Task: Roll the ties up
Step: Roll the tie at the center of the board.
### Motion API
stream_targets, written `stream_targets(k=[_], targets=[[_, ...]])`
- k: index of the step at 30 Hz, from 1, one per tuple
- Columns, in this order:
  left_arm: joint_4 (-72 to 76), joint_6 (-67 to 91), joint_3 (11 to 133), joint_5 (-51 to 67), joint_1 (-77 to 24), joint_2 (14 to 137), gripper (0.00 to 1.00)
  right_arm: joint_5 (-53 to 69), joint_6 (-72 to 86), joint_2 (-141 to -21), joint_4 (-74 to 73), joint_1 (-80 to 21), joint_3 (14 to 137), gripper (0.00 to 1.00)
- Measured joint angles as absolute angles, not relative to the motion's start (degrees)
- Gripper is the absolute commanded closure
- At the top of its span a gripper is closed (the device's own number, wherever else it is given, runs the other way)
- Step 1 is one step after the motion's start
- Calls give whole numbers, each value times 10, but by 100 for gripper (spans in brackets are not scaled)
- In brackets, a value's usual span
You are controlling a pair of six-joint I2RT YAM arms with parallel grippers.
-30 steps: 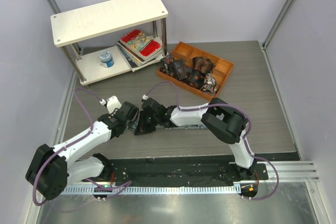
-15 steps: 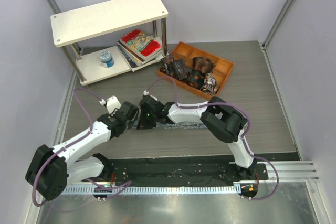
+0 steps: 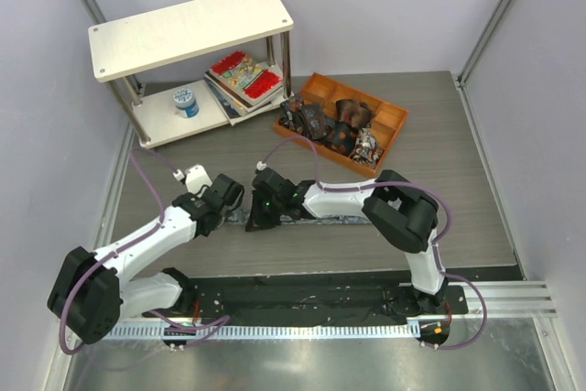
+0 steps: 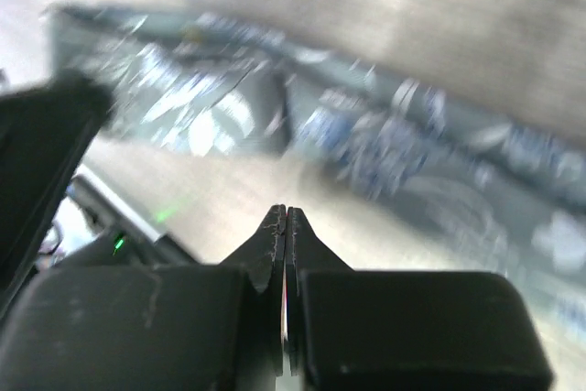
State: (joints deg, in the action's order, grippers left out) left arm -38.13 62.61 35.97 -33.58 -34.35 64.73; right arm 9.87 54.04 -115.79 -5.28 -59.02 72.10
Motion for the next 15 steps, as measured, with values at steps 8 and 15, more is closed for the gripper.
stream_targets(k=[8, 15], targets=[[-392, 626, 370, -345, -343, 656, 100, 111, 542, -1075, -14, -583, 688, 99], [-397, 626, 370, -345, -343, 656, 100, 111, 546, -1103, 10, -564, 707, 99]])
